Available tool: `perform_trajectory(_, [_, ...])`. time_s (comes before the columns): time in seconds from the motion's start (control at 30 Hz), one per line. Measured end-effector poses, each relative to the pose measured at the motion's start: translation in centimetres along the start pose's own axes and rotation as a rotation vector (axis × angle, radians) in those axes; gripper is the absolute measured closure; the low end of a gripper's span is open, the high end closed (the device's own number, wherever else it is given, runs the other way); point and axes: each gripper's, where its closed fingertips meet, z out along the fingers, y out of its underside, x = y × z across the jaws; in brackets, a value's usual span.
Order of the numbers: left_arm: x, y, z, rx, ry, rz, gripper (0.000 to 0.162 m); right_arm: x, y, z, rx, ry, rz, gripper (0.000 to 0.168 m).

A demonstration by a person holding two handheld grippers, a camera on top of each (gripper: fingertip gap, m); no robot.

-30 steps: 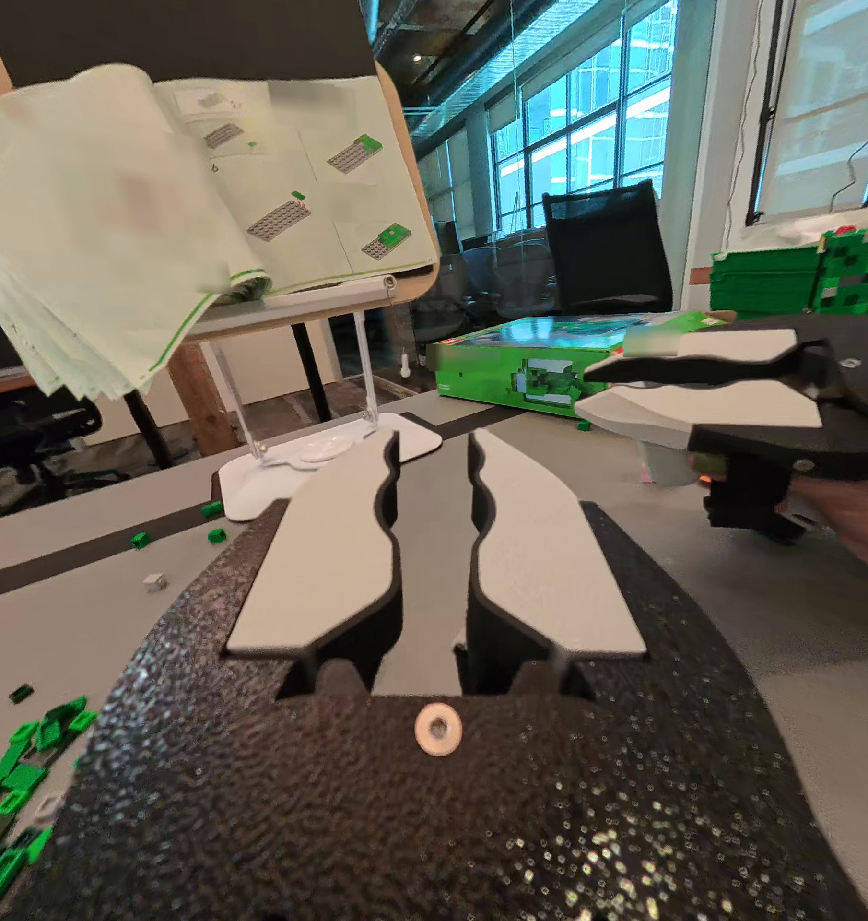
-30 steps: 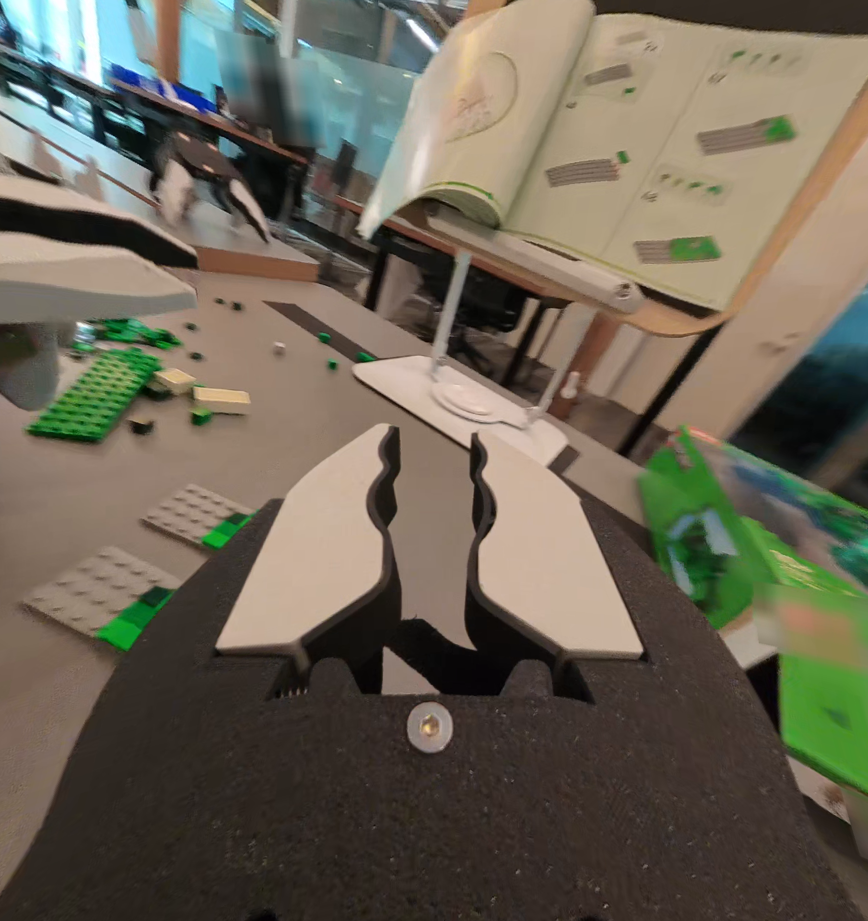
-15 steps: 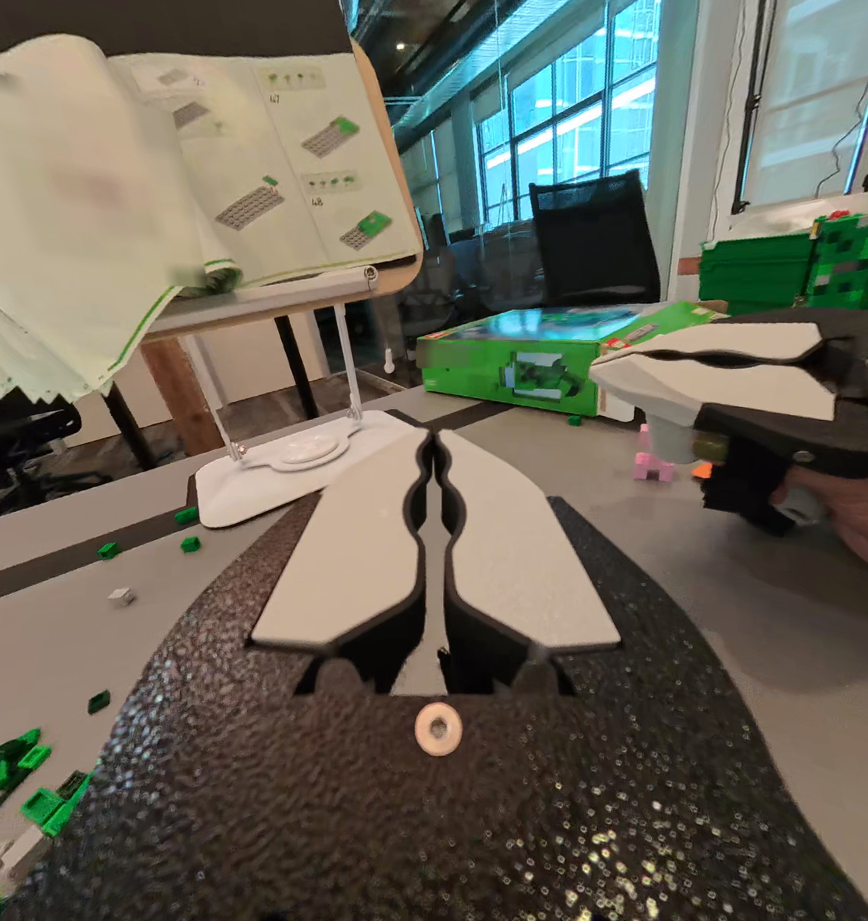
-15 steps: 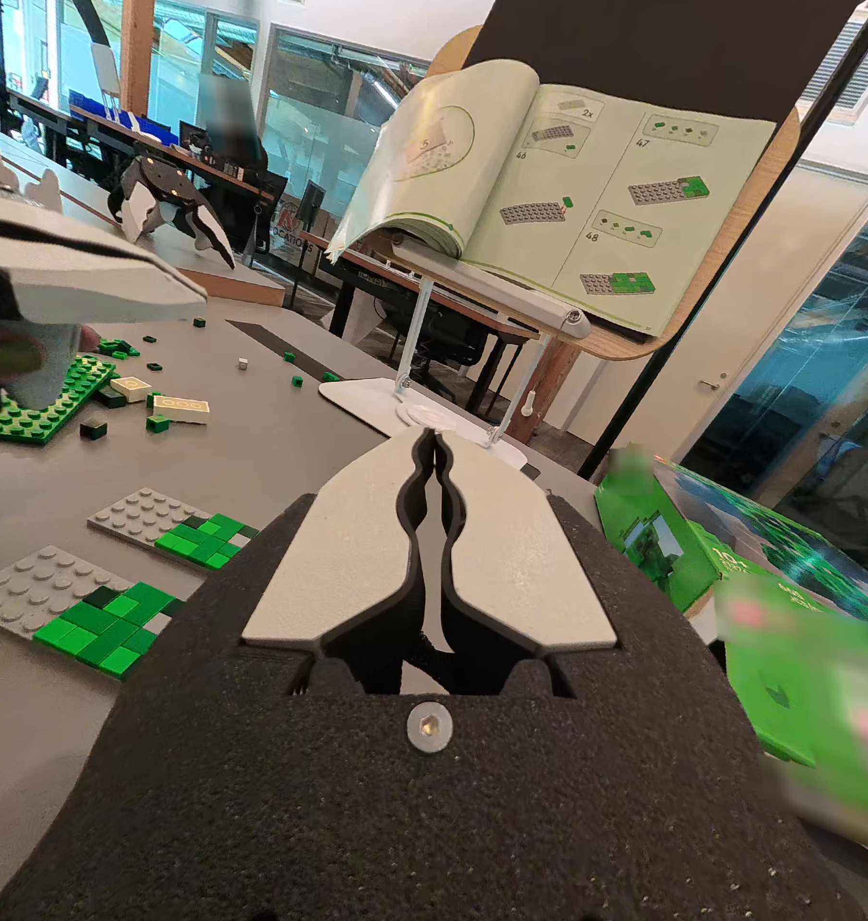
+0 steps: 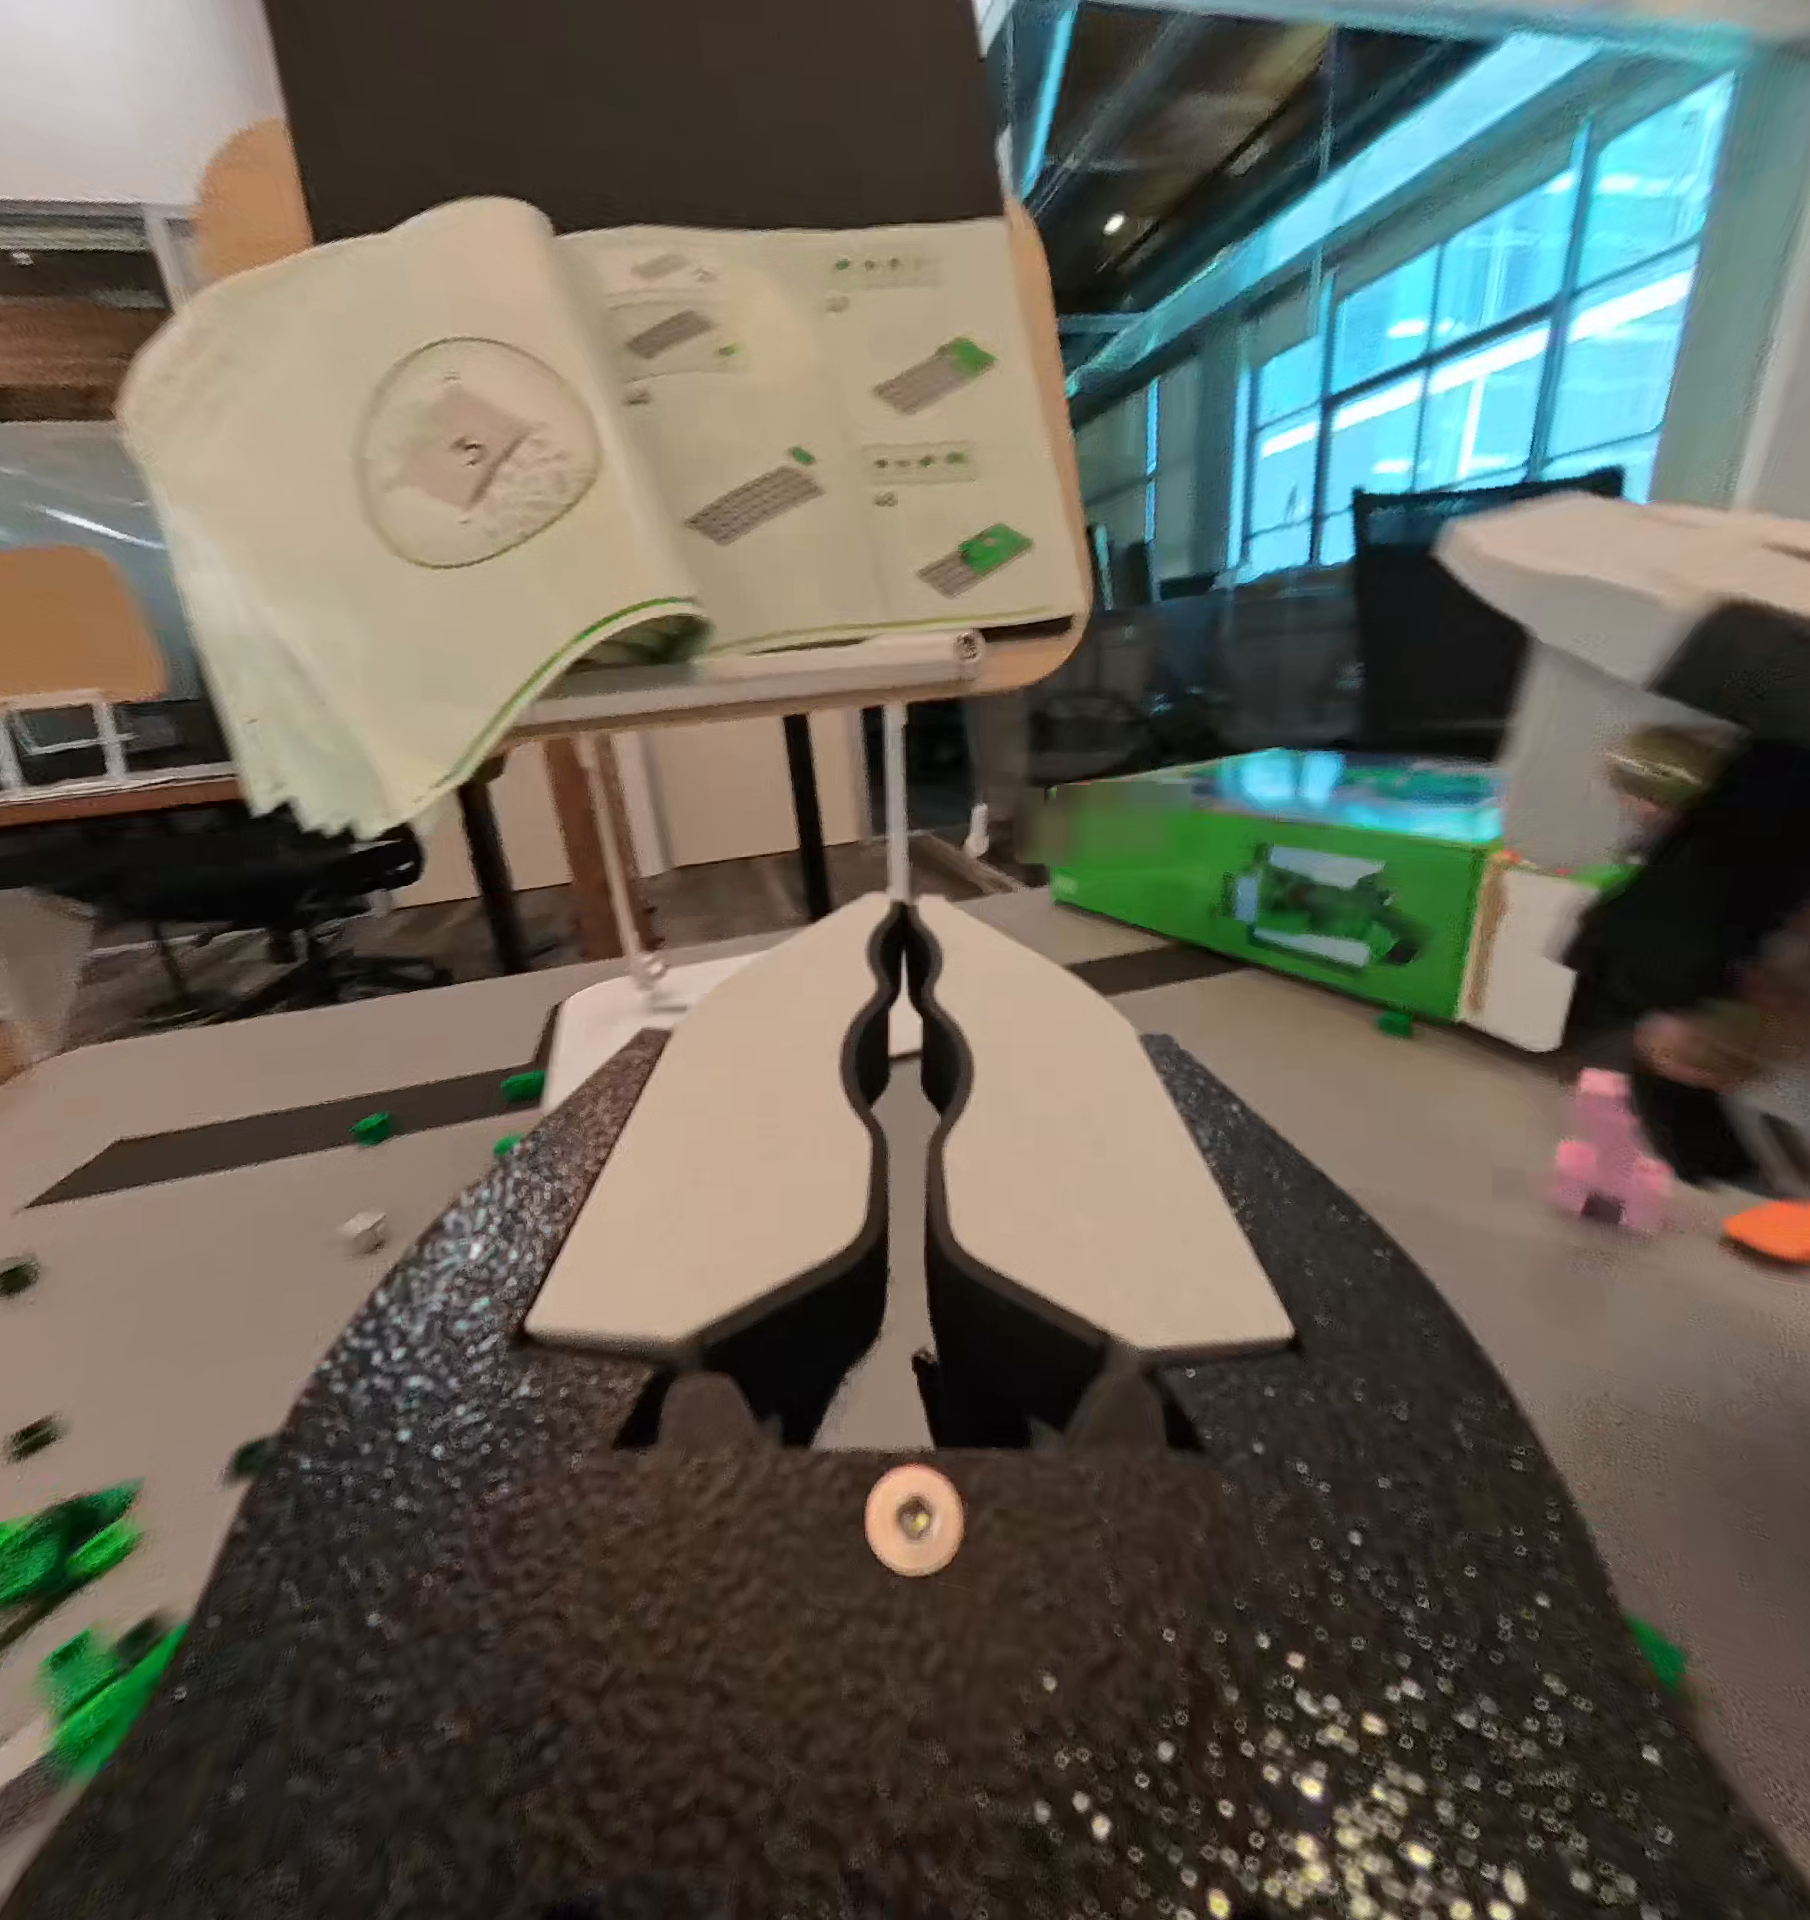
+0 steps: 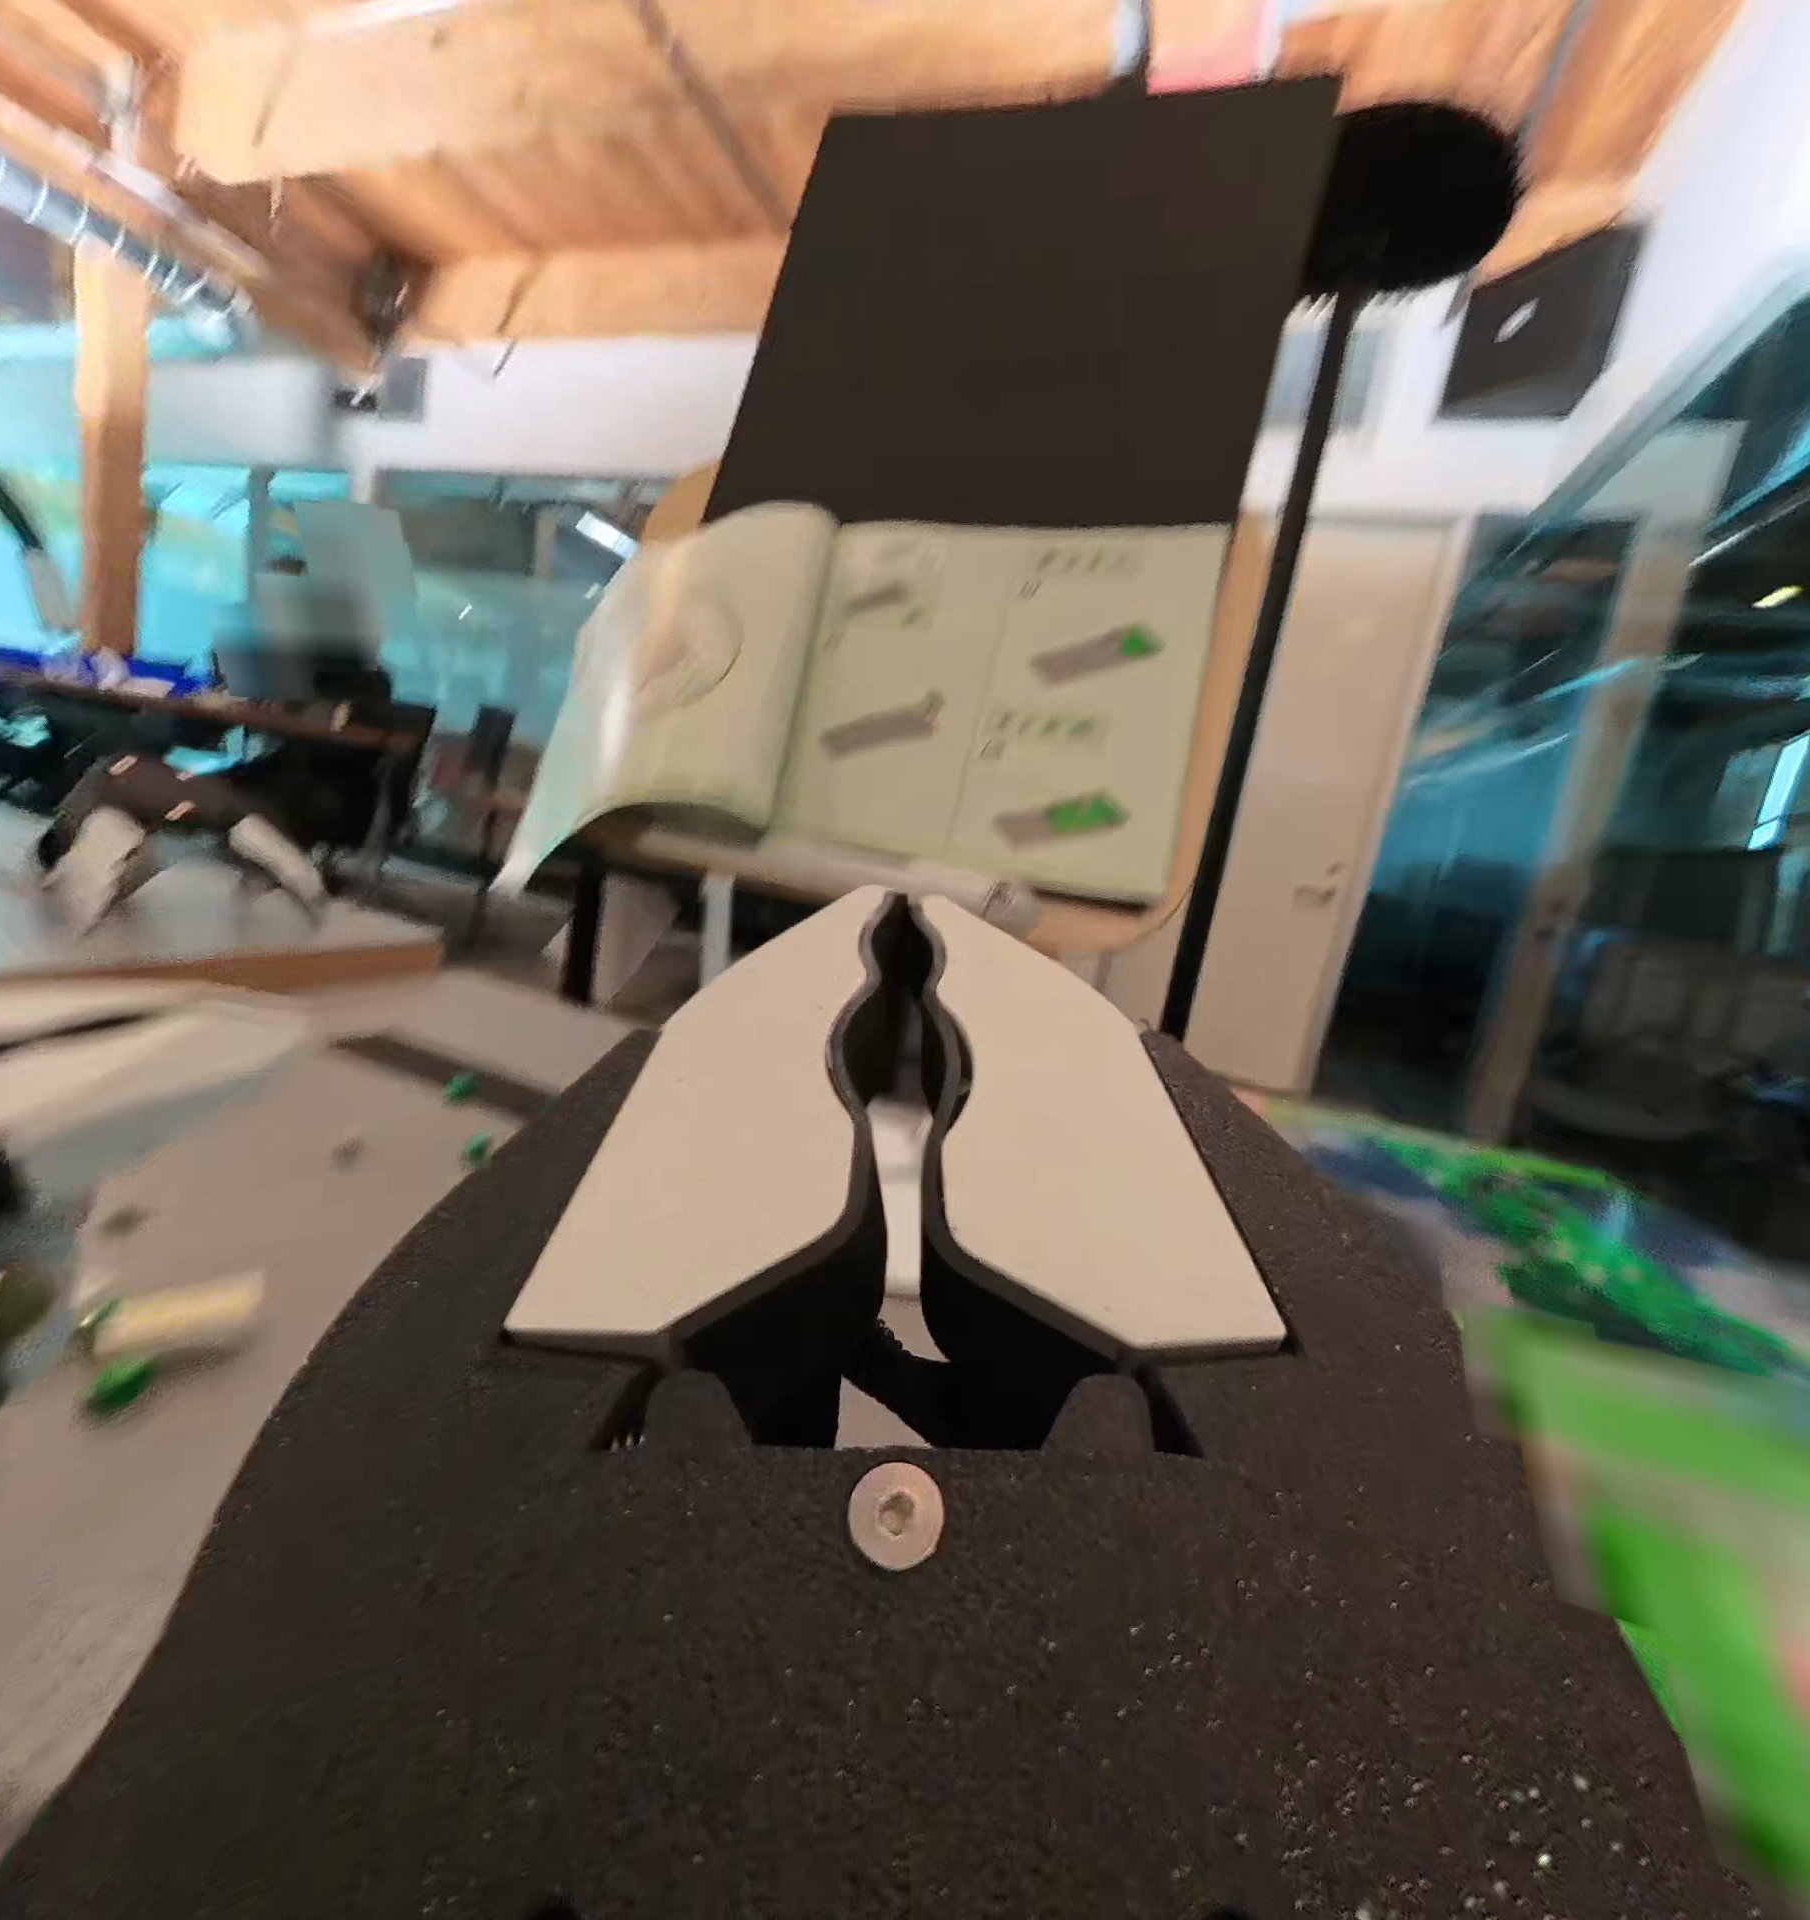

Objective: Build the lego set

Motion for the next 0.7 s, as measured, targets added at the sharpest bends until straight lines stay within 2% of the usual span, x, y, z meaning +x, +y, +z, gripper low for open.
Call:
perform_trajectory(0.17, [2.0,-0.7,1.8,0.063,0.118,0.085,0.162,3.2,-0.4,7.5,0.094,0.171,-0.019,0.168])
perform_trajectory(0.37, [1.2,-2.0,1.9,0.121,0.141,0.113,0.162,7.2,4.9,14.2,0.047,0.289,-0.056,0.156])
perform_trajectory(0.53, [3.0,-2.0,1.9,0.116,0.223,0.107,0.162,9.7,6.9,16.4,0.059,0.364,-0.018,0.156])
perform_trajectory(0.7, [4.9,-2.1,1.4,0.128,0.291,0.175,0.162,9.7,7.7,17.5,0.071,0.341,-0.026,0.155])
